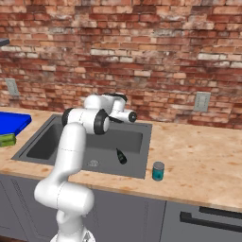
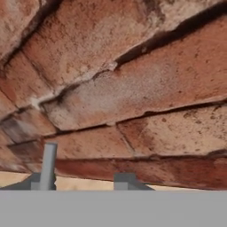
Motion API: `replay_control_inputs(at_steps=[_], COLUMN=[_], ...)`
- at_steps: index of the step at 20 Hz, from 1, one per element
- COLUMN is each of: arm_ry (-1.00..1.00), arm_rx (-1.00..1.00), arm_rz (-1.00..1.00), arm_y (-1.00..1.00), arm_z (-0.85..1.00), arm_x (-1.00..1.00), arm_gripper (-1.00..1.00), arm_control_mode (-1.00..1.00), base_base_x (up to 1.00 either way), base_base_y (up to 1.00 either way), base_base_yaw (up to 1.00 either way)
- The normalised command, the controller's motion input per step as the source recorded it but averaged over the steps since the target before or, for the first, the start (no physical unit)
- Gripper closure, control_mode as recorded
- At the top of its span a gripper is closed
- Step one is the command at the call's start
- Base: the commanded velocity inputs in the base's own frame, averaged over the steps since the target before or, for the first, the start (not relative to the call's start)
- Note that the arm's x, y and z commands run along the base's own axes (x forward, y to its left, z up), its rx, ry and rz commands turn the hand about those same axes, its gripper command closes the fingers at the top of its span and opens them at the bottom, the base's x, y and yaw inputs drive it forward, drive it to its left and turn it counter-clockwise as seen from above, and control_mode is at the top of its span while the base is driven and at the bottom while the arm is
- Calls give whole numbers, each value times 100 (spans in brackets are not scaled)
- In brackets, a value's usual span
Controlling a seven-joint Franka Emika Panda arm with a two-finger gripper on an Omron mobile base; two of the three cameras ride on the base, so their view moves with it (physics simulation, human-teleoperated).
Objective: Pick up all produce items and place them in the sink. Turn on the sink faucet to wash them. Then turn the sink off and put them in the tray.
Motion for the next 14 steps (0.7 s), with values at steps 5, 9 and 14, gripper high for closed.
replay_control_inputs(at_steps=[5,9,14], arm_ry=[12,11,11], arm_rx=[4,6,2], arm_rz=[0,-2,-4], arm_y=[-73,-79,-71], arm_z=[-72,-73,-76], arm_x=[0,-4,-3], arm_gripper=[100,100,100], arm_control_mode=[-100,-100,-100], base_base_x=[0,0,0], base_base_y=[0,0,0], base_base_yaw=[0,0,0])
